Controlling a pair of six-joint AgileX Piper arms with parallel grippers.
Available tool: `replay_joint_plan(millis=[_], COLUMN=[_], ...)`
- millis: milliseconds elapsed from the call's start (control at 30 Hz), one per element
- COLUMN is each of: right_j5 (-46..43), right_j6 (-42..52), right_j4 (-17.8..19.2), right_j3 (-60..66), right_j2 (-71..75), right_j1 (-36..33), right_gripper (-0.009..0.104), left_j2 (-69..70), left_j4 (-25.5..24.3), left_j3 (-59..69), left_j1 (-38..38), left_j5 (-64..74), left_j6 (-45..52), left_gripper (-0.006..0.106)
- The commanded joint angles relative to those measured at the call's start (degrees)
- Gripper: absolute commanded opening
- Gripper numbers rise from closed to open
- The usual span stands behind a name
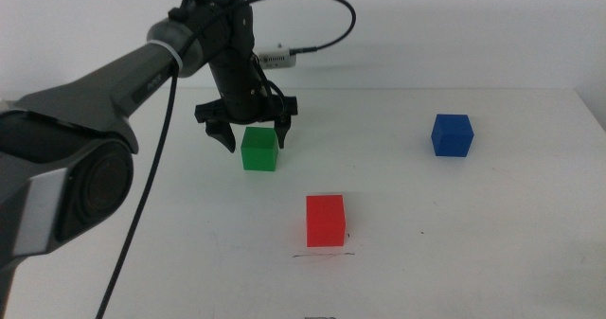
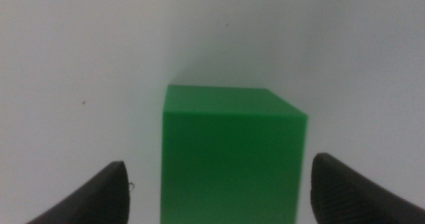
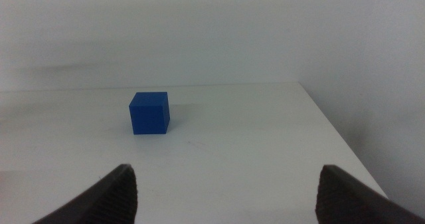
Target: Stack red cubes first, then green, then blue cubes in a specific spot.
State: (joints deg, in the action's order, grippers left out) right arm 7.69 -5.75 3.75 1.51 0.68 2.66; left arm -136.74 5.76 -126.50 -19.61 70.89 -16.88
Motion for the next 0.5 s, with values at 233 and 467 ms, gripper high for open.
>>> replay_joint_plan(millis=[233, 467], right_j5=[-4.27, -4.27], right_j6=[0.75, 0.75], right_j4=[0.47, 0.47], right_j3=[-0.55, -0.55], right_j2=[0.87, 0.87], right_j1=[0.42, 0.42], right_gripper=[0.09, 0.09], left_j2=[1.85, 1.43], left_j4=[0.87, 2.82], left_j3=[-1.99, -1.99], left_j1=[0.15, 0.15], left_j5=[-3.07, -1.86], left_j6=[2.34, 2.34], left_gripper=[0.074, 0.026])
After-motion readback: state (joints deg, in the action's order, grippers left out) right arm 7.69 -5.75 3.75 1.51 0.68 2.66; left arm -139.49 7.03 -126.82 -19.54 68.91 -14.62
